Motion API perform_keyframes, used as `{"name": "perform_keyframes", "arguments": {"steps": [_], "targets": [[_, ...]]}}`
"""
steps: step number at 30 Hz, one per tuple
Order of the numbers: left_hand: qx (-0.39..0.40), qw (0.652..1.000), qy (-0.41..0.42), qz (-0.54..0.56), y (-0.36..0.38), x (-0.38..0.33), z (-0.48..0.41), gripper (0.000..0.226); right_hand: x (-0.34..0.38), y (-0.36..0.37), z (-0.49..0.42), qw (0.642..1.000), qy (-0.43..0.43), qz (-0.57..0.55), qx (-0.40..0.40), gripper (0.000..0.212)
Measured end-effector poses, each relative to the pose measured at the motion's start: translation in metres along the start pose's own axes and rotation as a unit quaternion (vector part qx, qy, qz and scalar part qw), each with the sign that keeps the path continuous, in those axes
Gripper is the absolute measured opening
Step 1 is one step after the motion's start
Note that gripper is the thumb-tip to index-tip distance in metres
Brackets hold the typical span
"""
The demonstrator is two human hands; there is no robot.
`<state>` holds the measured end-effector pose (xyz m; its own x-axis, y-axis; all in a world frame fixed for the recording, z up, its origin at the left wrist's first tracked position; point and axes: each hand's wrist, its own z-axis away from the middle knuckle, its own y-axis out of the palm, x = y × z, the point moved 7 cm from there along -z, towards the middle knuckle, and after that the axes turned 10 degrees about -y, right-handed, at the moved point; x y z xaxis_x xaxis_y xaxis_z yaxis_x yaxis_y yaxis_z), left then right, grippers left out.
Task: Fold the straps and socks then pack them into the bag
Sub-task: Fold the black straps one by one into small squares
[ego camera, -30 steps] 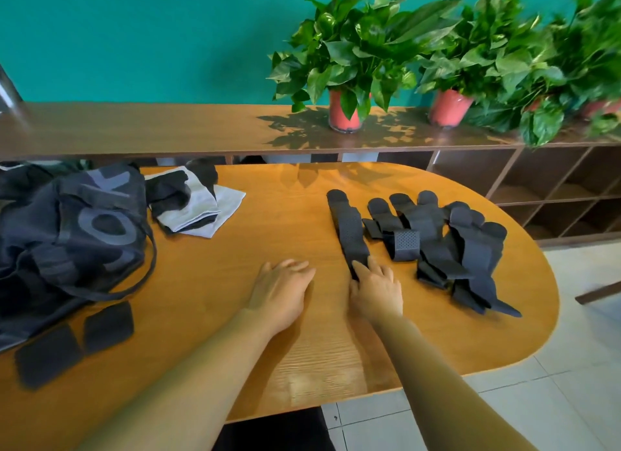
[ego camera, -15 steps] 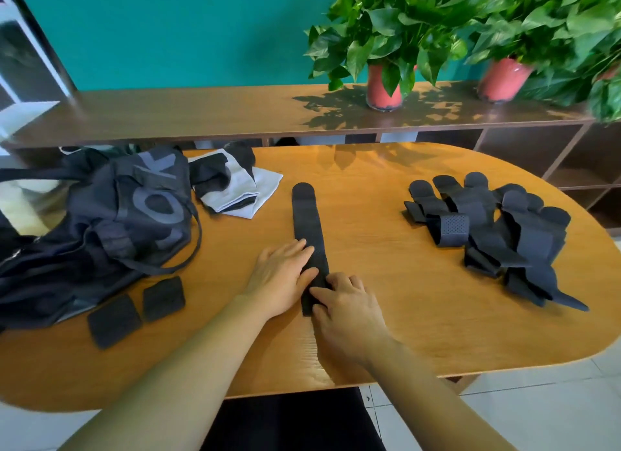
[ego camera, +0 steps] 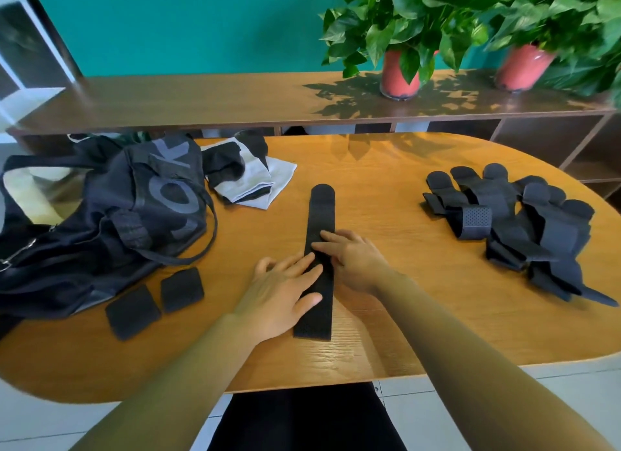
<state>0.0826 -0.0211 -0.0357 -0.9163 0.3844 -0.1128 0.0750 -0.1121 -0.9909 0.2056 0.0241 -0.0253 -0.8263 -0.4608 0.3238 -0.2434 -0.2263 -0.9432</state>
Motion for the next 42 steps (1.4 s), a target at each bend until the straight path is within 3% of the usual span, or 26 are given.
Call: {"name": "perform_keyframes", "arguments": {"steps": [2,7,13,20,23,28,32,37,42], "targets": [[-0.002,1.0,0.008,-0.009,0.004,0.001,0.002,0.075,-0.01,-0.003,-0.01,1.0,0.016,0.013,0.023,0.048],[-0.035,0.998,0.053,-0.023,0.002,0.003,0.014,0.051,-0.026,-0.007,-0.031,0.997,0.041,0.041,0.049,0.049],[-0.025,0.997,0.07,0.0,0.0,0.006,0.026,0.054,-0.037,-0.009,-0.043,0.995,0.069,0.052,0.056,0.048],[-0.021,0.999,0.042,0.02,-0.004,0.002,0.03,0.067,-0.011,-0.039,-0.005,0.983,0.008,-0.085,-0.161,0.046],[-0.025,0.998,0.031,0.048,-0.004,0.002,0.031,0.065,0.015,-0.041,0.033,0.975,-0.045,-0.096,-0.196,0.048],[-0.043,0.994,0.004,0.097,-0.007,0.0,0.035,0.04,0.041,-0.001,0.079,0.978,-0.065,-0.16,-0.113,0.055],[-0.046,0.989,0.009,0.143,-0.01,-0.003,0.05,0.05,0.039,0.013,0.091,0.979,-0.044,-0.176,-0.092,0.06],[-0.021,0.993,0.019,0.117,-0.006,-0.007,0.061,0.068,0.042,0.018,0.095,0.988,-0.056,-0.133,-0.061,0.065],[-0.078,0.989,0.031,0.122,-0.02,-0.01,0.055,0.045,0.041,0.017,0.093,0.991,-0.045,-0.103,-0.079,0.064]]}}
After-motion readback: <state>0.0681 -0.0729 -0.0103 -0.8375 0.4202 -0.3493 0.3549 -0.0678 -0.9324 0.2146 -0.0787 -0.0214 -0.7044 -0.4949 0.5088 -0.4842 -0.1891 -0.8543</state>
